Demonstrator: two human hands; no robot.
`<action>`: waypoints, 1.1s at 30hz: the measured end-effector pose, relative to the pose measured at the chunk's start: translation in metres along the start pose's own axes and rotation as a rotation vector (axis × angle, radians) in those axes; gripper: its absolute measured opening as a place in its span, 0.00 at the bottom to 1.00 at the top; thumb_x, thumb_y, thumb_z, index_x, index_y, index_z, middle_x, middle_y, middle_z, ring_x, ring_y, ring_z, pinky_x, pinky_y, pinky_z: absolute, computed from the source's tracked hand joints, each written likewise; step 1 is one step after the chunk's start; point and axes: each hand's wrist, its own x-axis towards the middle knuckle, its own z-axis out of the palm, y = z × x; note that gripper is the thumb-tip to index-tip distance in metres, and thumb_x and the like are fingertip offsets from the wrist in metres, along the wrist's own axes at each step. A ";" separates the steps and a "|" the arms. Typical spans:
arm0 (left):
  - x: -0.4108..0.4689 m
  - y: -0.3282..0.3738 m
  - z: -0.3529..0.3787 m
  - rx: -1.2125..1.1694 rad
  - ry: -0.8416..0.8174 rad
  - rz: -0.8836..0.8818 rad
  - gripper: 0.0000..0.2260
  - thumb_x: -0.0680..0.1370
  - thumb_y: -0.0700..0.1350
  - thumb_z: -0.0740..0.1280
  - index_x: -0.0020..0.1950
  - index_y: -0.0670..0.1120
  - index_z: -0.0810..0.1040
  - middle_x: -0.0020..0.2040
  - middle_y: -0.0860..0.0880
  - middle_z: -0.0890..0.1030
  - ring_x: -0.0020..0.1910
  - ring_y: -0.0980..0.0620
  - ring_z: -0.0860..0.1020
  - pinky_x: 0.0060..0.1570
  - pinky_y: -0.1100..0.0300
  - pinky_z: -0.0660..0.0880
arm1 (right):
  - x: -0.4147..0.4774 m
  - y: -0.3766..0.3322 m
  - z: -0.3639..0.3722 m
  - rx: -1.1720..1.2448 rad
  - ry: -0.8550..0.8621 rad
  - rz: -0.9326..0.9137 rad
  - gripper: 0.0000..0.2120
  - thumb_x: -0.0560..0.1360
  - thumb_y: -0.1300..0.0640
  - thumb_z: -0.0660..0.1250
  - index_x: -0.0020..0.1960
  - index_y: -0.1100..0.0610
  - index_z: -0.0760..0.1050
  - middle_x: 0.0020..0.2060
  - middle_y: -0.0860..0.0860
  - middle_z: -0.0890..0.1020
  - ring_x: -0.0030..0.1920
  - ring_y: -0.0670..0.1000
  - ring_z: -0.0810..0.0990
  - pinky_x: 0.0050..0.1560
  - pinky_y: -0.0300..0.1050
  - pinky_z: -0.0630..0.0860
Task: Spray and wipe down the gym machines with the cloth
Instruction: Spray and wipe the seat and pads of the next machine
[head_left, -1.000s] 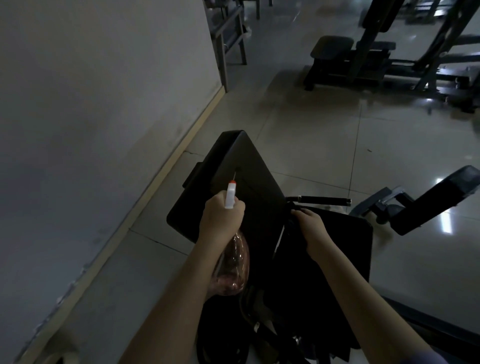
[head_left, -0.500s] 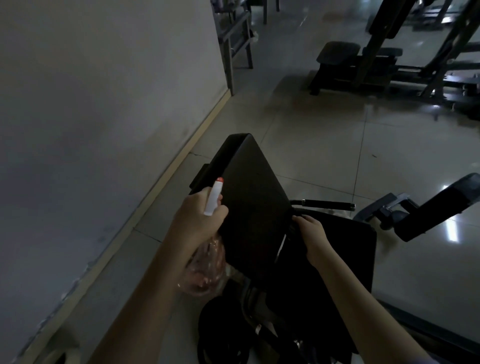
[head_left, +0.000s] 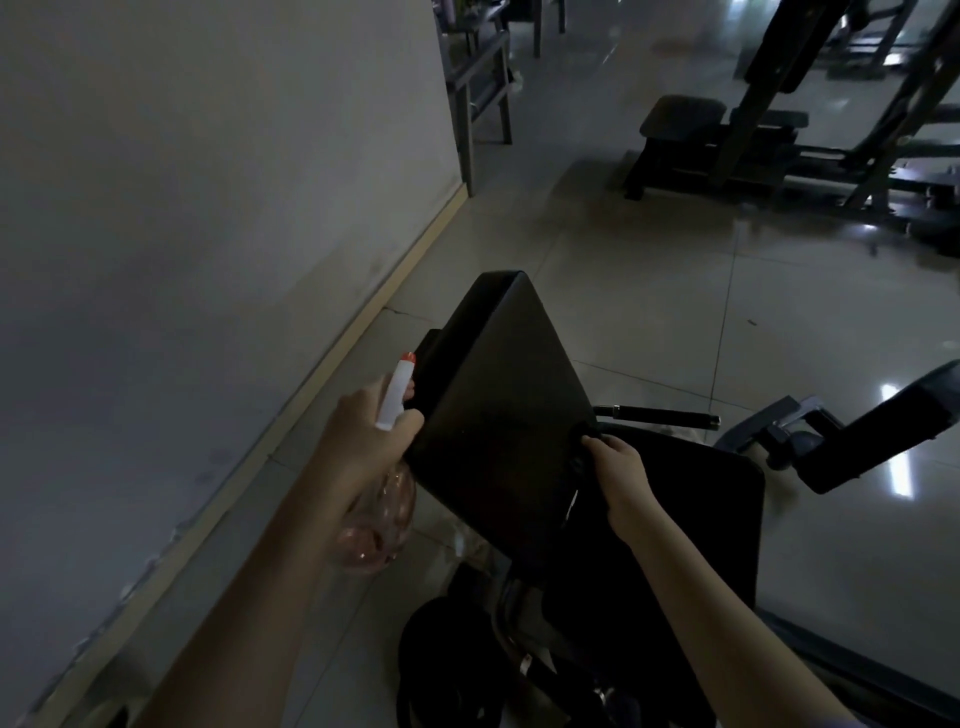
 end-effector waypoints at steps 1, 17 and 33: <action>0.000 0.000 -0.001 -0.001 -0.003 0.001 0.19 0.78 0.41 0.62 0.69 0.43 0.70 0.58 0.43 0.78 0.51 0.53 0.74 0.43 0.66 0.68 | 0.004 -0.001 0.004 0.002 0.005 -0.013 0.12 0.79 0.58 0.62 0.59 0.62 0.76 0.46 0.57 0.81 0.44 0.55 0.81 0.41 0.46 0.77; 0.007 -0.001 0.000 0.134 0.023 0.061 0.12 0.76 0.43 0.63 0.58 0.43 0.74 0.46 0.46 0.80 0.42 0.48 0.79 0.39 0.59 0.73 | 0.017 -0.040 0.134 -0.301 -0.031 -0.561 0.26 0.83 0.51 0.49 0.77 0.53 0.43 0.77 0.48 0.44 0.76 0.47 0.41 0.75 0.47 0.41; 0.010 -0.003 0.006 0.142 0.074 0.028 0.11 0.75 0.40 0.63 0.57 0.42 0.75 0.33 0.49 0.76 0.33 0.49 0.77 0.30 0.67 0.68 | 0.037 -0.072 0.143 -0.491 0.006 -0.723 0.25 0.83 0.53 0.49 0.77 0.55 0.45 0.77 0.49 0.44 0.76 0.49 0.41 0.75 0.48 0.41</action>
